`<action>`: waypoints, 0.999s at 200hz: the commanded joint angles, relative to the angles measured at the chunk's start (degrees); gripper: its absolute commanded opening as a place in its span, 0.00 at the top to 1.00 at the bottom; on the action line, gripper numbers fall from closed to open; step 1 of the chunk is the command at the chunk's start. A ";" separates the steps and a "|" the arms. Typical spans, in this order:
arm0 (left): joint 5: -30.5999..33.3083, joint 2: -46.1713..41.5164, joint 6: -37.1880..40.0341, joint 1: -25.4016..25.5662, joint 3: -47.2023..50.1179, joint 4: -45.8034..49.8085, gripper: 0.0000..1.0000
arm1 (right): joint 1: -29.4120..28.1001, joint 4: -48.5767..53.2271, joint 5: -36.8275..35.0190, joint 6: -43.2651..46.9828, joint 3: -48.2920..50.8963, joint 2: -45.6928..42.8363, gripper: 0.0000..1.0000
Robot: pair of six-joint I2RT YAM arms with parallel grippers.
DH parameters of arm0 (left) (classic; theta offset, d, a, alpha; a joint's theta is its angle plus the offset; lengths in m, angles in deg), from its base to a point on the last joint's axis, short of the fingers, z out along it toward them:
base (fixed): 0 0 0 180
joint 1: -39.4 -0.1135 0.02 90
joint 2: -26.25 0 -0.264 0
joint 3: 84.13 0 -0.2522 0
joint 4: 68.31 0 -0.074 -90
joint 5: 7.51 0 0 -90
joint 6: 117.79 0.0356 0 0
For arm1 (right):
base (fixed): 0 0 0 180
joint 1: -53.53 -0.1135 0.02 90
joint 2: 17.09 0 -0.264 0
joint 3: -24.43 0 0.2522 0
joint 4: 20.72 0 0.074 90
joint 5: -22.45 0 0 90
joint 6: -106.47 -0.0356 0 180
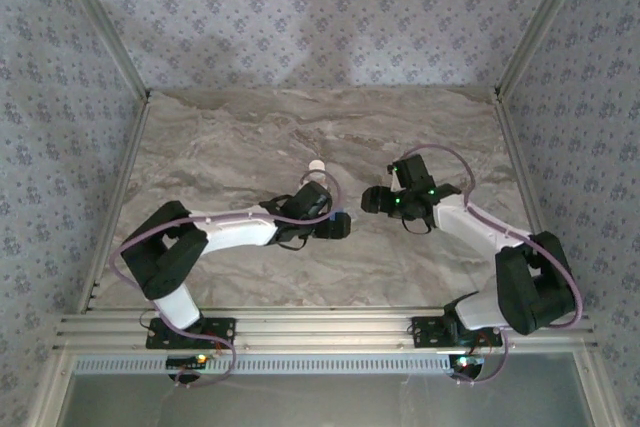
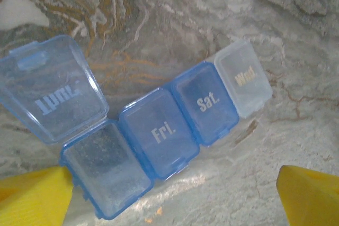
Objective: Sort the pills into containers
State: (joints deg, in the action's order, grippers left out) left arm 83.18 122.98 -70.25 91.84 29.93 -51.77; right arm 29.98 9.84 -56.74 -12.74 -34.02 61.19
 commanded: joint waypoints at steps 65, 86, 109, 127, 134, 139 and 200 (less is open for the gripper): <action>-3.12 4.08 4.05 -1.64 -6.22 -0.90 0.02 | 3.12 4.37 -2.14 -3.22 2.85 -5.41 0.21; -3.30 3.21 5.09 -1.86 -6.03 0.20 0.02 | 3.53 5.81 -5.04 -3.00 2.57 -6.10 0.12; -3.28 -0.14 6.53 -2.47 -4.23 1.51 0.02 | 3.50 8.20 -13.59 -3.91 0.92 -7.02 0.01; -3.32 -3.89 7.08 -3.73 -2.04 2.13 0.02 | 3.58 9.69 -14.94 -3.76 -0.19 -7.75 0.00; -3.43 -5.51 7.17 -4.38 -1.11 2.29 0.02 | 3.63 9.77 -15.17 -3.21 -0.71 -7.93 0.00; -3.42 -6.67 7.29 -4.89 -0.62 2.45 0.02 | 3.62 9.83 -15.20 -2.74 -1.30 -7.88 0.01; -3.03 -20.74 8.33 -14.58 2.86 5.93 0.02 | 3.10 5.42 -8.74 0.97 -8.62 -3.11 0.08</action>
State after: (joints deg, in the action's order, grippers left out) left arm 80.29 107.39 -63.36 81.02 31.11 -48.34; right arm 33.36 16.61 -68.15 -13.75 -38.44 55.18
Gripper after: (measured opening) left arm 0.981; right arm 0.937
